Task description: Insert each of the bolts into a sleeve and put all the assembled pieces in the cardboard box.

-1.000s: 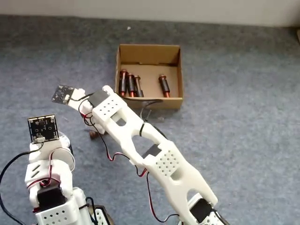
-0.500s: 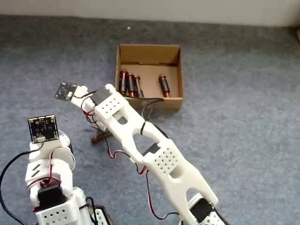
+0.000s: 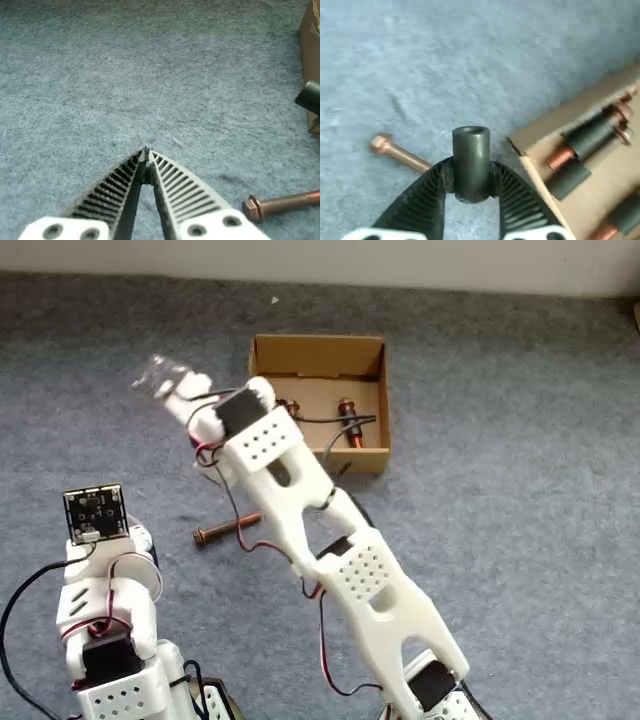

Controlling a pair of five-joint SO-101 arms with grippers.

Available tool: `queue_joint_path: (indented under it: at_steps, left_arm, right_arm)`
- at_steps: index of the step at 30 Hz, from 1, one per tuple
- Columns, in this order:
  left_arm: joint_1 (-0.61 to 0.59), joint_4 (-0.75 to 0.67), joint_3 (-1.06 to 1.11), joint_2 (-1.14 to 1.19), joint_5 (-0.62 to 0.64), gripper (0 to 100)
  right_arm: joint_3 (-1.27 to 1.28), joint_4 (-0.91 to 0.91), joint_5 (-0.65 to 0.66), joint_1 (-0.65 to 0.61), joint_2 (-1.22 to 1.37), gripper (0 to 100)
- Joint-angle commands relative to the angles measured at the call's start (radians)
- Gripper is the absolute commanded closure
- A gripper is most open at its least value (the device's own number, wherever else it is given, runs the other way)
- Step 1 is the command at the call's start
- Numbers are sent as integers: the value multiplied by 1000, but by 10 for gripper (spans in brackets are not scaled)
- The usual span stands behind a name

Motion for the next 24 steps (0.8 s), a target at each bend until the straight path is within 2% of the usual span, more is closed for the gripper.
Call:
queue_joint_path:
  at_steps: [1, 7, 17, 24]
  left_arm:
    - [27, -17, -4, -7, 3, 993]
    - [27, -17, -4, -7, 3, 993]
    - [28, -20, -4, -5, 2, 993]
    - [28, -17, -2, -5, 2, 993]
  right_arm:
    - [-30, 25, -63, 47, -88, 993]
    - [117, 25, -98, 45, -298, 993]
    - [812, 16, -157, 124, -868, 993]
    - [1340, -128, -164, 209, -1300, 993]
